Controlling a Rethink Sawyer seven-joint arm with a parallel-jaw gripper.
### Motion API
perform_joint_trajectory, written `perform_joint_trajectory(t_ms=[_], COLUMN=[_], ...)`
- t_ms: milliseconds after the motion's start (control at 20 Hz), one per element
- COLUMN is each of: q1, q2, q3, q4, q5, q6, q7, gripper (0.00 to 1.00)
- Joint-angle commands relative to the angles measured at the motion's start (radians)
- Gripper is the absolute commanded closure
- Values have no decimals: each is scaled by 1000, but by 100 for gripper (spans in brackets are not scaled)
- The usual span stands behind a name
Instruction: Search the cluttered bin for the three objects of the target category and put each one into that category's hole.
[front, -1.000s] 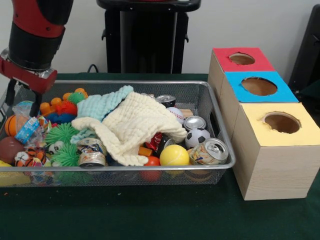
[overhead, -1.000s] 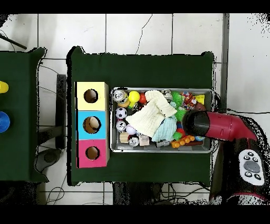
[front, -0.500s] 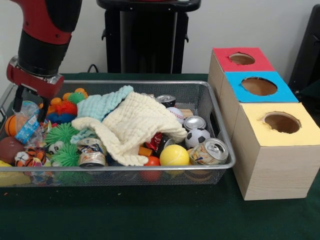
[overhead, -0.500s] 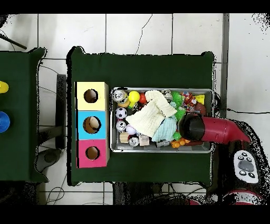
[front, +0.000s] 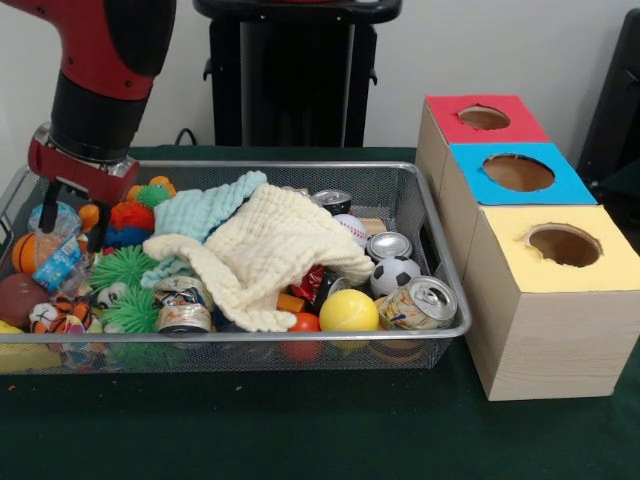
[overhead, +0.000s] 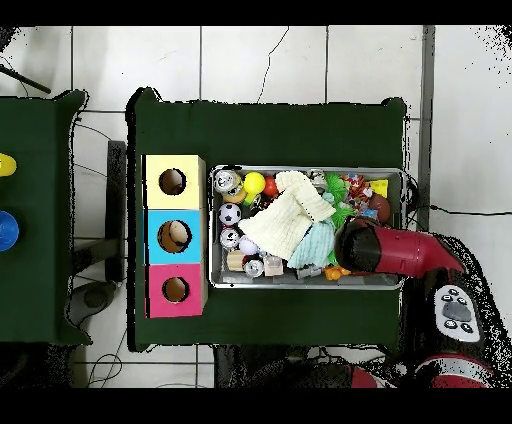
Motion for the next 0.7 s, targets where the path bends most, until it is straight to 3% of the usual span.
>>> perform_joint_trajectory(t_ms=[50,400,550,700], q1=[17,-2,-56,-61], q2=[71,50,31,30], q3=[18,20,66,64], q4=[70,82,83,81], q5=[40,40,41,25], q6=[-45,-38,-6,-69], q7=[182,143,82,96], gripper=[0,0,0,0])
